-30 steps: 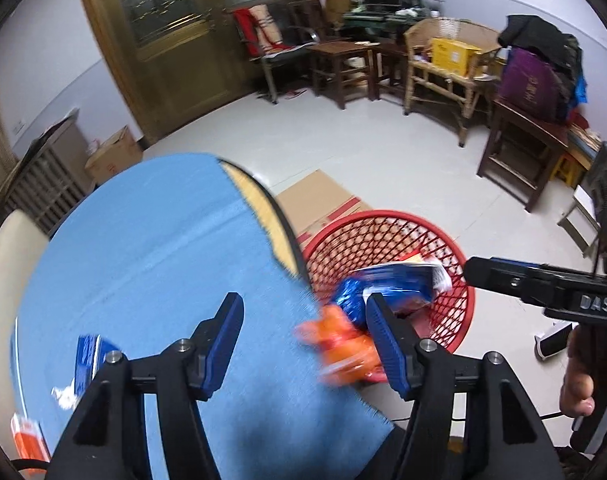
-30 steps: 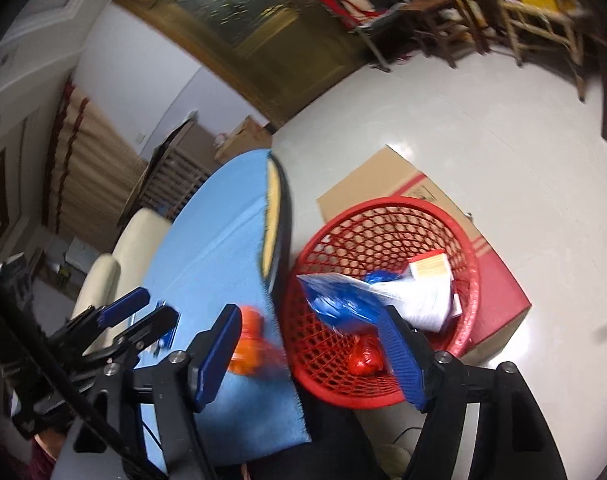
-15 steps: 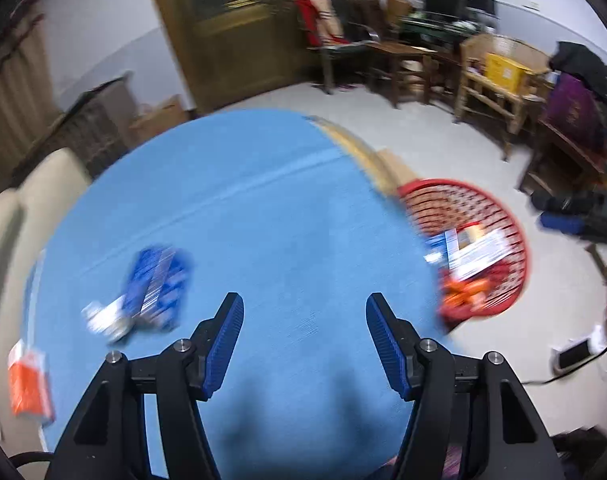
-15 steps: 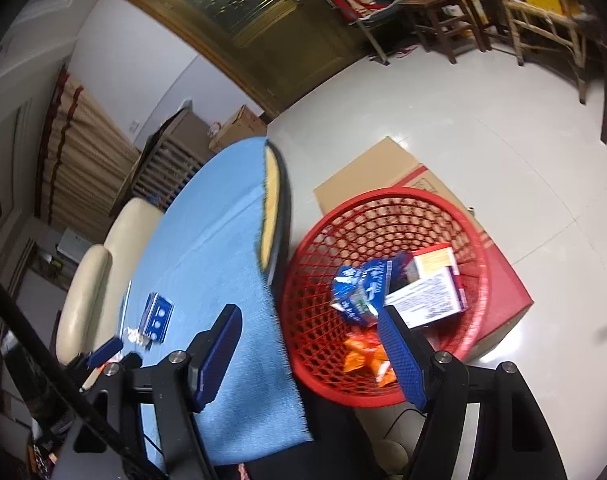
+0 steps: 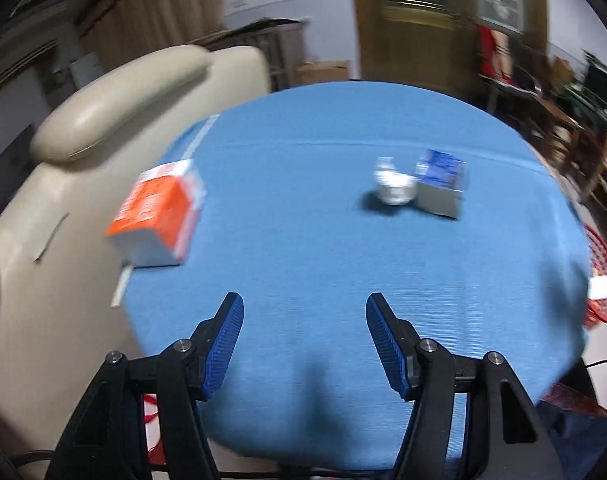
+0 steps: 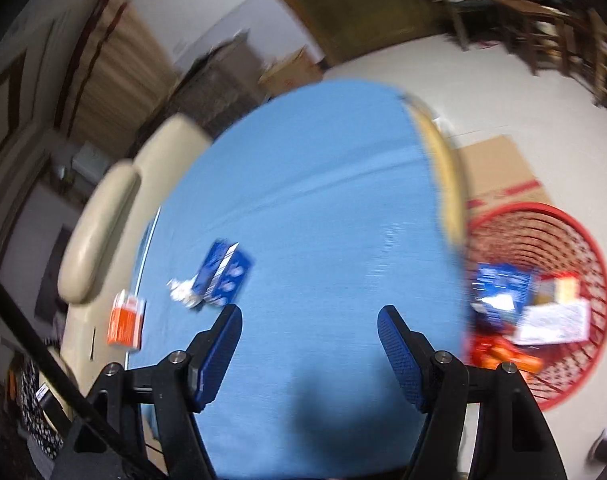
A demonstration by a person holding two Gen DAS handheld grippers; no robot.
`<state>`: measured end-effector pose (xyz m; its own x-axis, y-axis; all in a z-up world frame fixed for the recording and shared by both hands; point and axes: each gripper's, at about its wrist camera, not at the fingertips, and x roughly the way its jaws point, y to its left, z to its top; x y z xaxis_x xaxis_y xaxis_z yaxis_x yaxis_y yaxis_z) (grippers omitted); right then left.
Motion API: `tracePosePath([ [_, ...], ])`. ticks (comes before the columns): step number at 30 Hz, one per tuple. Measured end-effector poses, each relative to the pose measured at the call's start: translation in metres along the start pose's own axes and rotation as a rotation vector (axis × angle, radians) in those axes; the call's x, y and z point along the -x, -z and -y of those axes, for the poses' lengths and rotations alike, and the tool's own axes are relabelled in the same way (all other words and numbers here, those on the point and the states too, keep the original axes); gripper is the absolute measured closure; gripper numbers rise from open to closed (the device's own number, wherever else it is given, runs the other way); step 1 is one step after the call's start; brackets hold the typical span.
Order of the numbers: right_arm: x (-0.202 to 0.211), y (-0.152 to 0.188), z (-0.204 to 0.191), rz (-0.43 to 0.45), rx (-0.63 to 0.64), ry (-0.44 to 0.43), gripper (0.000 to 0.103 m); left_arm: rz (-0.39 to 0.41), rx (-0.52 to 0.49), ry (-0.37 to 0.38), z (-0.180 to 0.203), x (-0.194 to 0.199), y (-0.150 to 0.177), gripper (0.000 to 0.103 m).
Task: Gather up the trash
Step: 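Move both open grippers back over the table toward the blue box and tissue, then close the right gripper on the blue toothpaste box on the table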
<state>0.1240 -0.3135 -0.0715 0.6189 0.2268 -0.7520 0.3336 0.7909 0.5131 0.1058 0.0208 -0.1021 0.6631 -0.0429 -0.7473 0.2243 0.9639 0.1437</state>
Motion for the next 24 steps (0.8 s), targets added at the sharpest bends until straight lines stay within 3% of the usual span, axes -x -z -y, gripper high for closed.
tracePosePath([
  [7,-0.106,-0.039,-0.076,-0.191,-0.071,-0.039,0.029,0.003,0.042,-0.060,-0.034,0.001,0.020,0.038],
  [11,-0.161,-0.042,-0.097,-0.280,-0.136,0.009,0.029,-0.013,0.064,-0.069,-0.046,-0.003,0.031,0.038],
  [16,-0.199,-0.044,-0.110,-0.316,-0.185,0.092,0.029,-0.020,0.096,-0.062,-0.061,-0.008,0.038,0.038],
  [24,-0.232,-0.046,-0.135,-0.323,-0.118,0.281,0.027,-0.023,0.121,-0.044,-0.073,-0.012,0.042,0.038],
])
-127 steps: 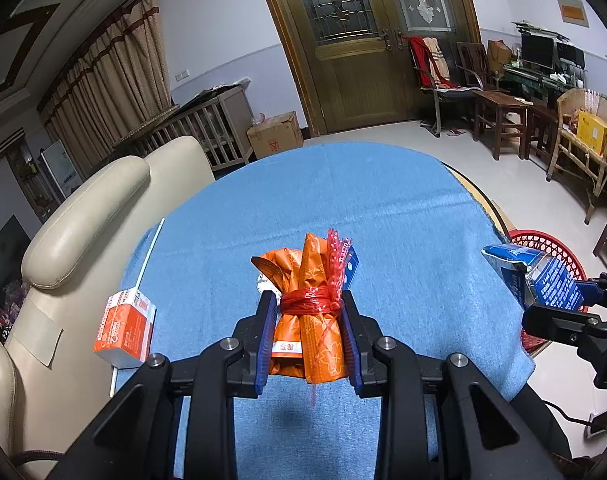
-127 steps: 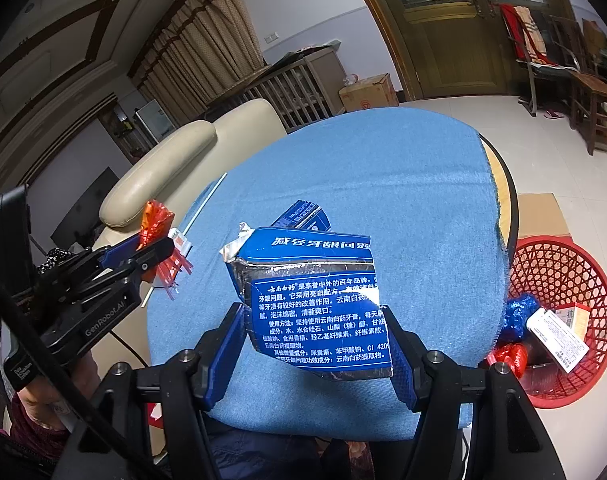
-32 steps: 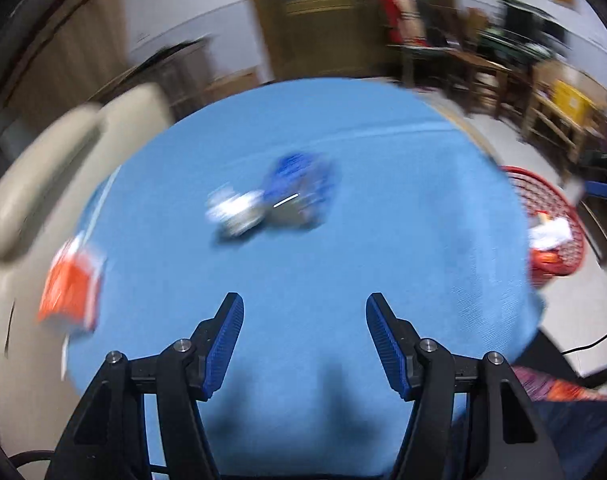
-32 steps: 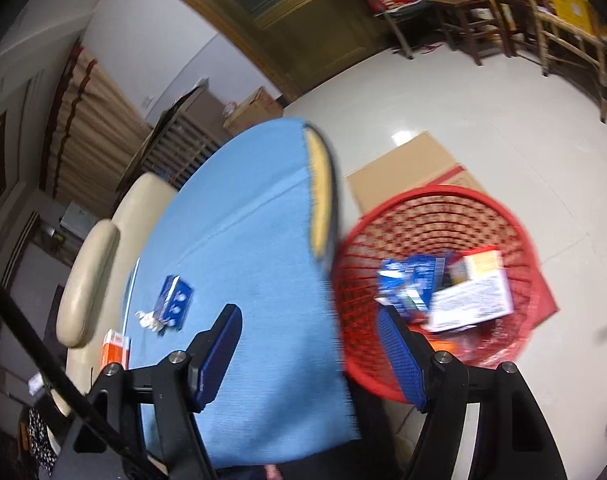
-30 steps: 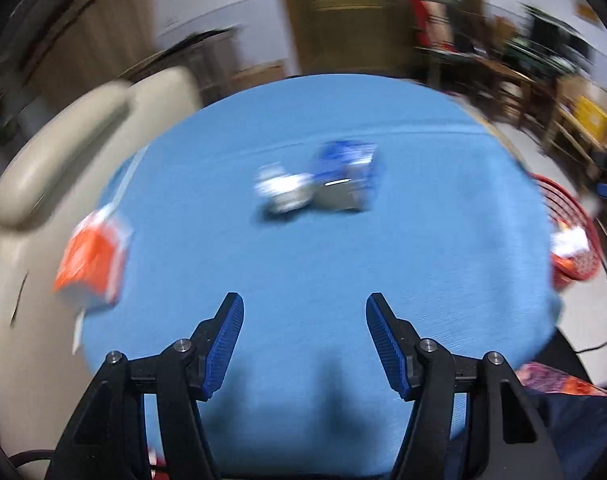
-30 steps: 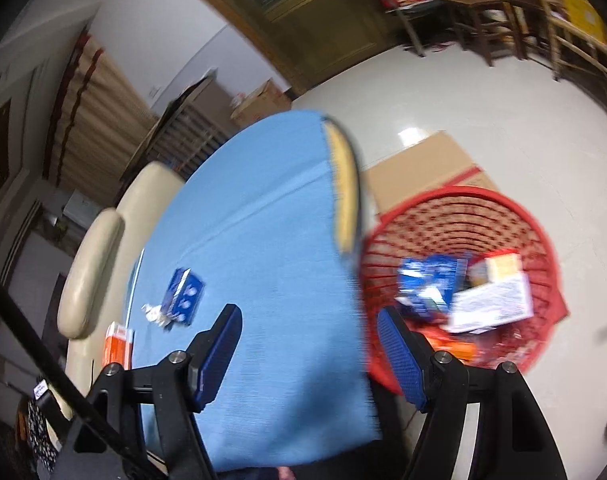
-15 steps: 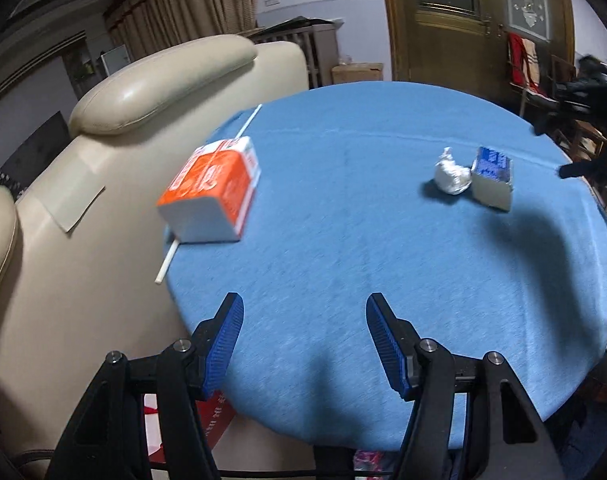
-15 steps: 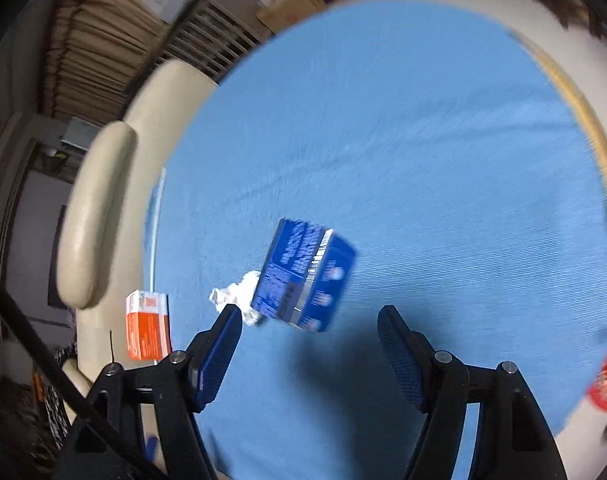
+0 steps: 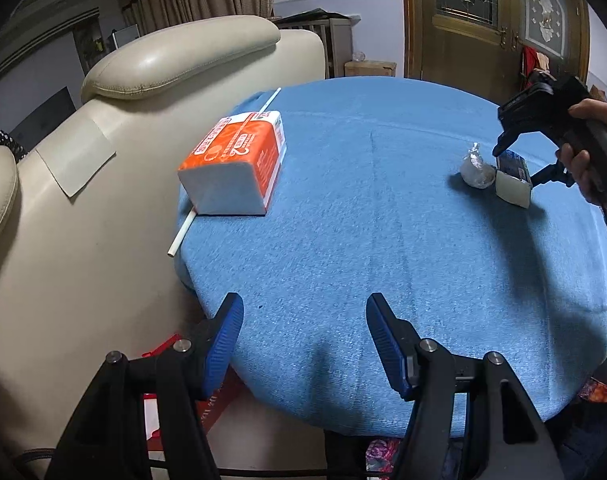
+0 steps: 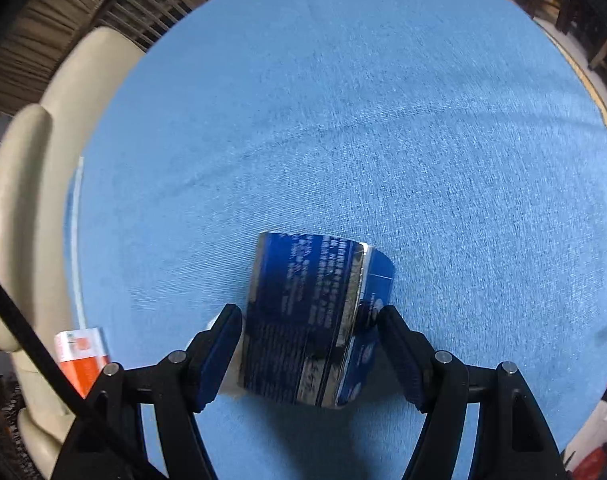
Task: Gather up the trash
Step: 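Close the right gripper on the blue toothpaste box on the table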
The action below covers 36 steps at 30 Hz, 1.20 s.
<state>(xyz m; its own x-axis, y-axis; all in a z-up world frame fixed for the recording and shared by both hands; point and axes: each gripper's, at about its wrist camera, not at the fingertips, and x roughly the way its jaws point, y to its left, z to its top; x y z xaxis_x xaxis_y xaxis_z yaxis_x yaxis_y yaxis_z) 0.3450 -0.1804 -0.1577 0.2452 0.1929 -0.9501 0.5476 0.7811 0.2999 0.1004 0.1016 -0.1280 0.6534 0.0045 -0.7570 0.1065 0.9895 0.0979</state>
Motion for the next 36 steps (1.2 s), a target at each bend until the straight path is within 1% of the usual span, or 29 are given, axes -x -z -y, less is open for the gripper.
tracePosePath([
  [2,-0.003,0.002,-0.008,0.019,0.026,0.031,0.025,-0.001,0.002,0.002,-0.002,0.000,0.001,0.038],
  [6,-0.004,0.011,-0.017,0.059,0.072,0.069,0.025,-0.008,0.010,0.001,-0.005,-0.003,0.003,0.038],
  [9,-0.011,0.021,-0.032,0.055,0.132,0.093,0.024,-0.016,0.016,0.001,-0.004,-0.005,0.000,0.038],
  [13,-0.015,0.028,-0.039,0.056,0.138,0.103,0.023,-0.034,0.009,-0.045,0.001,-0.009,-0.004,0.038],
  [18,-0.017,0.029,-0.046,0.075,0.196,0.128,0.023,-0.093,0.042,-0.096,0.000,-0.017,-0.009,0.038],
  [21,-0.024,0.031,-0.054,0.069,0.245,0.119,0.022,-0.097,0.048,-0.110,-0.001,-0.017,-0.011,0.038],
  [25,-0.027,0.036,-0.051,0.066,0.267,0.100,0.021,-0.086,0.034,-0.125,0.002,-0.013,-0.014,0.038],
  [29,-0.024,0.039,-0.048,0.065,0.263,0.081,0.021,-0.072,0.022,-0.124,0.007,-0.008,-0.017,0.038],
  [32,-0.026,0.041,-0.050,0.069,0.298,0.072,0.021,-0.060,0.009,-0.122,0.014,-0.005,-0.021,0.038],
  [35,-0.026,0.049,-0.049,0.078,0.335,0.065,0.023,-0.046,-0.004,-0.122,0.021,0.000,-0.024,0.038],
  [36,-0.025,0.051,-0.049,0.077,0.341,0.053,0.026,-0.043,-0.009,-0.121,0.022,0.000,-0.026,0.038],
])
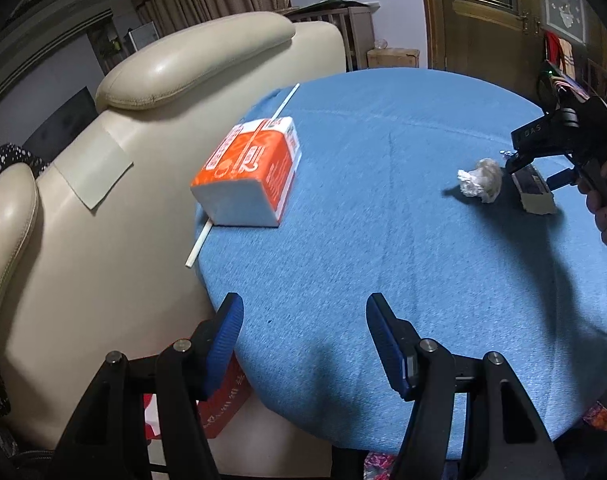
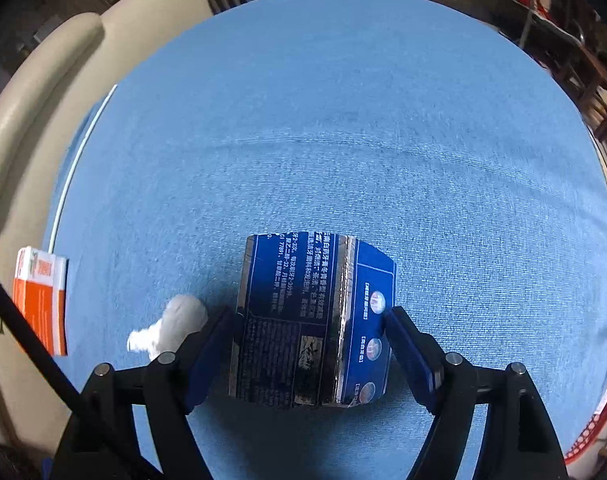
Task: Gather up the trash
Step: 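Close the right gripper on the blue toothpaste box on the table, then lower the left gripper onto the crumpled white tissue and close on it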
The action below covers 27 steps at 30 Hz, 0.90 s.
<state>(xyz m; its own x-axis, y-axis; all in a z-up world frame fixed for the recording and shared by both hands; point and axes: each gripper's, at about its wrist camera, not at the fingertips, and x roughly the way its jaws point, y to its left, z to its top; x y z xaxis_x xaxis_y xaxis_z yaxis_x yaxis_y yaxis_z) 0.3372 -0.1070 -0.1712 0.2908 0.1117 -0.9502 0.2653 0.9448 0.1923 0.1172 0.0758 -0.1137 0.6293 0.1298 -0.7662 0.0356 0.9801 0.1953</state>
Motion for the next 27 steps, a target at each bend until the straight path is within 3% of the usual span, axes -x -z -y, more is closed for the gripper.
tracePosePath([
  [5,0.016,0.014,-0.002,0.059,0.054,-0.003,0.038,0.002,-0.010,0.012,0.007,0.000,-0.007,0.038],
  [10,0.026,0.026,0.014,0.064,0.044,-0.078,0.045,0.019,-0.011,0.068,0.018,-0.002,-0.023,0.038],
  [14,0.032,0.044,0.039,0.058,-0.001,-0.152,0.045,0.064,-0.030,0.145,0.035,-0.005,-0.046,0.038],
  [18,0.041,0.063,0.074,0.058,-0.054,-0.211,0.045,0.088,-0.054,0.270,0.060,-0.021,-0.076,0.033],
  [22,0.057,0.079,0.107,0.070,-0.099,-0.249,0.045,0.037,-0.070,0.367,0.090,-0.048,-0.101,0.032],
  [27,0.073,0.104,0.149,0.075,-0.159,-0.284,0.045,-0.045,-0.083,0.407,0.137,-0.081,-0.121,0.032],
])
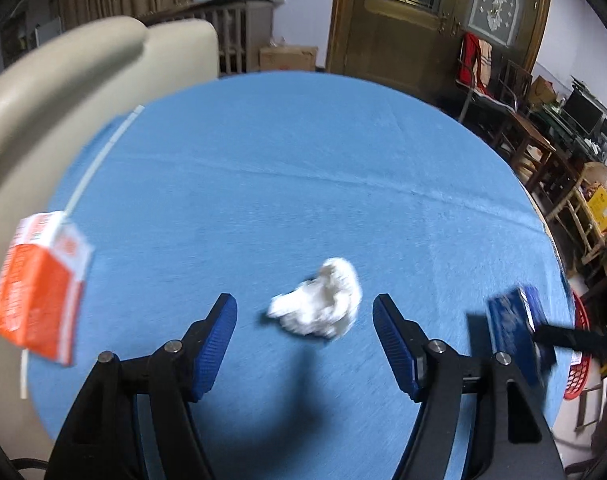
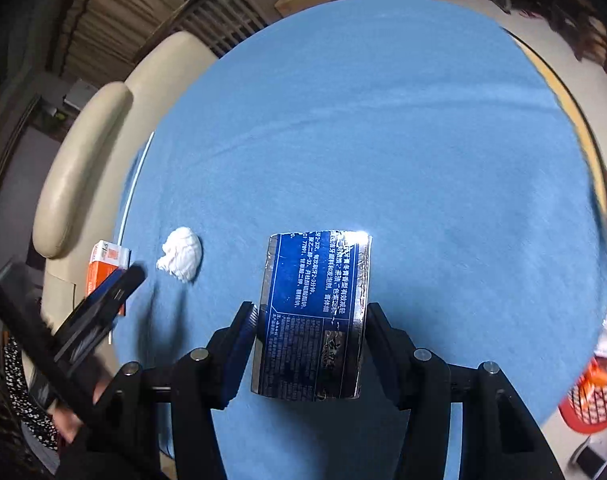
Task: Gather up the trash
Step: 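Lower the left gripper onto the crumpled white tissue and close on it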
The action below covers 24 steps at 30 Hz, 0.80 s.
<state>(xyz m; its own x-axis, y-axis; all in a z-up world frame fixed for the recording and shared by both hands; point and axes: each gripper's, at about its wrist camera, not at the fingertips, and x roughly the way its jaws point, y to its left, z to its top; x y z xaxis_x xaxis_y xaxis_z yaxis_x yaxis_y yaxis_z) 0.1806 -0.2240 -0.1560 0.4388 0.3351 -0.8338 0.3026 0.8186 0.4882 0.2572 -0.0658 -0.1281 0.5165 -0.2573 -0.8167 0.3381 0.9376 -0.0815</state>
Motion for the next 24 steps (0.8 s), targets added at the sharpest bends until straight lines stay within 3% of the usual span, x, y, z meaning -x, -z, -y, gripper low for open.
tracePosePath([
  [5,0.020,0.015,0.021,0.020,-0.031,-0.018,0.045,-0.036,-0.033,-0.036,0.019,-0.027,-0.010,0.033],
  [7,0.023,0.019,0.022,0.021,-0.038,-0.026,0.045,-0.087,-0.031,-0.033,0.020,-0.040,-0.010,0.050],
  [8,0.018,0.019,0.021,0.020,-0.038,-0.030,0.045,-0.121,-0.014,-0.023,0.018,-0.047,-0.010,0.071],
  [9,0.018,0.021,0.020,0.020,-0.034,-0.035,0.045,-0.142,0.002,-0.018,0.015,-0.052,-0.009,0.076],
  [14,0.019,0.028,0.014,0.023,-0.011,-0.048,0.045,-0.065,-0.017,-0.056,0.019,-0.026,-0.003,0.078],
  [24,0.037,0.033,0.007,0.123,0.039,-0.080,0.045,0.173,-0.162,-0.169,0.083,0.076,0.020,0.078],
])
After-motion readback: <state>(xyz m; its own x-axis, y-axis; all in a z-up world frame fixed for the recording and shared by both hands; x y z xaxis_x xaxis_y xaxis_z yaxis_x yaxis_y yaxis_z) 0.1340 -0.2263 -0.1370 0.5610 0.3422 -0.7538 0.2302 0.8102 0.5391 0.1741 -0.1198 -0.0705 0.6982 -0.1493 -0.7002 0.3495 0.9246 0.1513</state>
